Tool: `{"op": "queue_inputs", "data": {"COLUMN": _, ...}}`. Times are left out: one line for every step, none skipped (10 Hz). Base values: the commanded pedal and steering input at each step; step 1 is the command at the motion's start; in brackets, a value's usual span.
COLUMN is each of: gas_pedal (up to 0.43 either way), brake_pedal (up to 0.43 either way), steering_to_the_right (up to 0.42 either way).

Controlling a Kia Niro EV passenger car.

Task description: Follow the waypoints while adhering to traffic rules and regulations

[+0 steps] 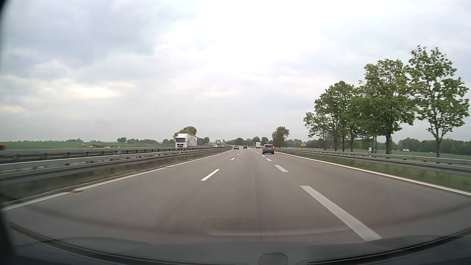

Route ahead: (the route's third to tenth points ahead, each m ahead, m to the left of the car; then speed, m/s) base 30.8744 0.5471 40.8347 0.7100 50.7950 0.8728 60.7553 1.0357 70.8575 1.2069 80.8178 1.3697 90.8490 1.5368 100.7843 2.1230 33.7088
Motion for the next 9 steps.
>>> {"op": "queue_inputs", "data": {"gas_pedal": 0.26, "brake_pedal": 0.0, "steering_to_the_right": -0.003}}
{"op": "queue_inputs", "data": {"gas_pedal": 0.26, "brake_pedal": 0.0, "steering_to_the_right": -0.003}}
{"op": "queue_inputs", "data": {"gas_pedal": 0.26, "brake_pedal": 0.0, "steering_to_the_right": -0.003}}
{"op": "queue_inputs", "data": {"gas_pedal": 0.26, "brake_pedal": 0.0, "steering_to_the_right": -0.003}}
{"op": "queue_inputs", "data": {"gas_pedal": 0.26, "brake_pedal": 0.0, "steering_to_the_right": -0.003}}
{"op": "queue_inputs", "data": {"gas_pedal": 0.26, "brake_pedal": 0.0, "steering_to_the_right": -0.003}}
{"op": "queue_inputs", "data": {"gas_pedal": 0.26, "brake_pedal": 0.0, "steering_to_the_right": -0.003}}
{"op": "queue_inputs", "data": {"gas_pedal": 0.26, "brake_pedal": 0.0, "steering_to_the_right": -0.003}}
{"op": "queue_inputs", "data": {"gas_pedal": 0.26, "brake_pedal": 0.0, "steering_to_the_right": -0.003}}
